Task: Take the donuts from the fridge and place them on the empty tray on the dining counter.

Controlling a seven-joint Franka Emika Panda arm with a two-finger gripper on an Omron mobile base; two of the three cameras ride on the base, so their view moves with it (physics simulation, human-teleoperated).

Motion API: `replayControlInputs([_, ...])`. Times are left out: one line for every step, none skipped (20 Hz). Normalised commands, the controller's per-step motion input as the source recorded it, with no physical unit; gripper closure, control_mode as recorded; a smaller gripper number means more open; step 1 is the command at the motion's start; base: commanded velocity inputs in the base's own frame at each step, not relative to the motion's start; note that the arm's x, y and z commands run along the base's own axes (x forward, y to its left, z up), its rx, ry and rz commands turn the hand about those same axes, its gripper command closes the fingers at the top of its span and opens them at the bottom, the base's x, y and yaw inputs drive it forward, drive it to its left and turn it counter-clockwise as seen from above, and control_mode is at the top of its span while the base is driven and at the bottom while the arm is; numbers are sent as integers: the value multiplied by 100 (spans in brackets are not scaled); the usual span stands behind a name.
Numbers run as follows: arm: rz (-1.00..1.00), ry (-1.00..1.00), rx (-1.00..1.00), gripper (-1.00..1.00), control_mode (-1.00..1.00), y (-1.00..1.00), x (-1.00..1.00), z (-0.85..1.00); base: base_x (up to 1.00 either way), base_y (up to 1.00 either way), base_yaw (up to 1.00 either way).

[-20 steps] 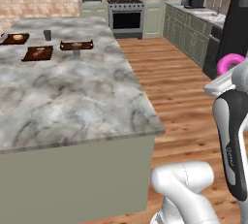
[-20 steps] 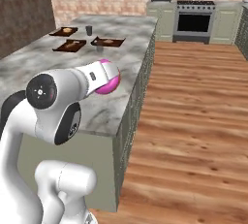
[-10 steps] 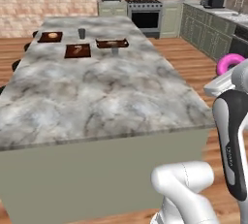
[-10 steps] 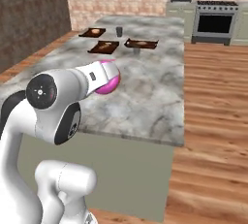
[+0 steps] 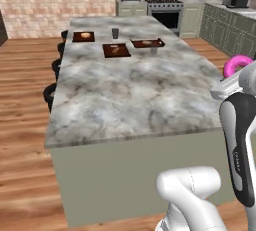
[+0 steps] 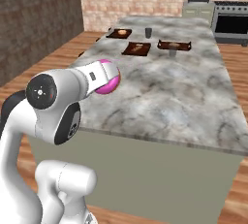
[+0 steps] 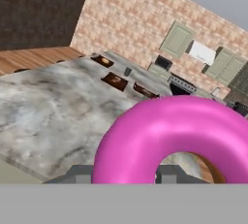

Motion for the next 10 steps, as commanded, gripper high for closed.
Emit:
replayControlInputs([0,0,0,100,100,0,0,0,0,100,0])
replayControlInputs([0,0,0,100,100,0,0,0,0,100,0])
replayControlInputs([0,0,0,100,100,0,0,0,0,100,0])
replayControlInputs([0,0,0,100,100,0,0,0,0,100,0])
replayControlInputs([0,0,0,100,100,0,0,0,0,100,0])
replayControlInputs([0,0,0,100,100,0,0,0,0,100,1])
replayControlInputs([0,0,0,100,100,0,0,0,0,100,1])
replayControlInputs([0,0,0,100,100,0,0,0,0,100,1])
replayControlInputs([0,0,0,100,100,0,0,0,0,100,0])
replayControlInputs([0,0,0,100,100,0,0,0,0,100,0])
